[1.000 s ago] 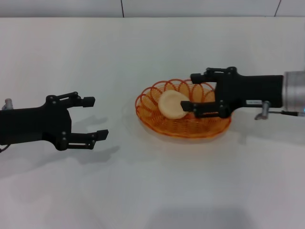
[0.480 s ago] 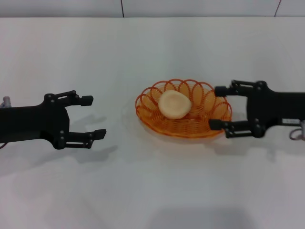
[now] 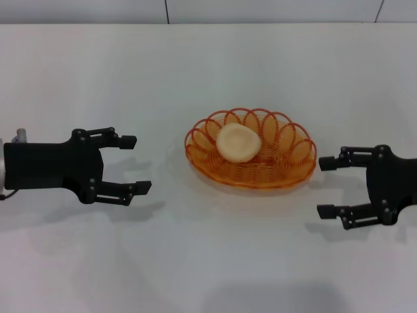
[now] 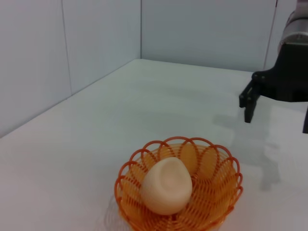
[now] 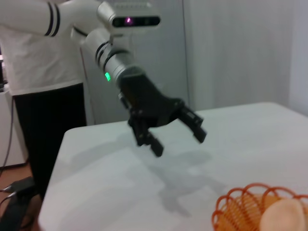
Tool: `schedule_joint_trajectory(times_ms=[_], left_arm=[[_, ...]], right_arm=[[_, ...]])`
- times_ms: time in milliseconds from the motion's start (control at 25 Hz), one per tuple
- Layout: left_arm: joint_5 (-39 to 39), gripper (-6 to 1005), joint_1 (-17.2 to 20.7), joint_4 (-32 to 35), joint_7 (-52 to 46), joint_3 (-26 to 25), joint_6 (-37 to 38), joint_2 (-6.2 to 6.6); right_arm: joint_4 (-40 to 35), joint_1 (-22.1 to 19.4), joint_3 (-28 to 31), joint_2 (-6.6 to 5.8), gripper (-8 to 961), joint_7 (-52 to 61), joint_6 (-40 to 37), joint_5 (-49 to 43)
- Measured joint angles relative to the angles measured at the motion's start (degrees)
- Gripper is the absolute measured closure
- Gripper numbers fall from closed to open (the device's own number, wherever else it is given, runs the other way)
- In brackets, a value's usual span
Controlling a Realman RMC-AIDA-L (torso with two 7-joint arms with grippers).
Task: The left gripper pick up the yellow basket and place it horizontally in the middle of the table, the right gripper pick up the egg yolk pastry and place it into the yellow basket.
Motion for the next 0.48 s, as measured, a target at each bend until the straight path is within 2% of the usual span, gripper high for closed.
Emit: schedule_joint_trajectory(times_ms=[240, 480], left_arm=[[0.4, 105, -1.4, -0.1, -1.4, 0.1, 0.6, 0.75], [2.5, 105, -2.7, -0.1, -2.2, 0.2, 2.7, 0.89]], right_arm=[[0.1, 0.7, 0.9, 0.07, 139, 1.9, 0.1, -3.7], [0.3, 1.3, 2.0, 0.58, 139, 2.4, 0.0, -5.4]])
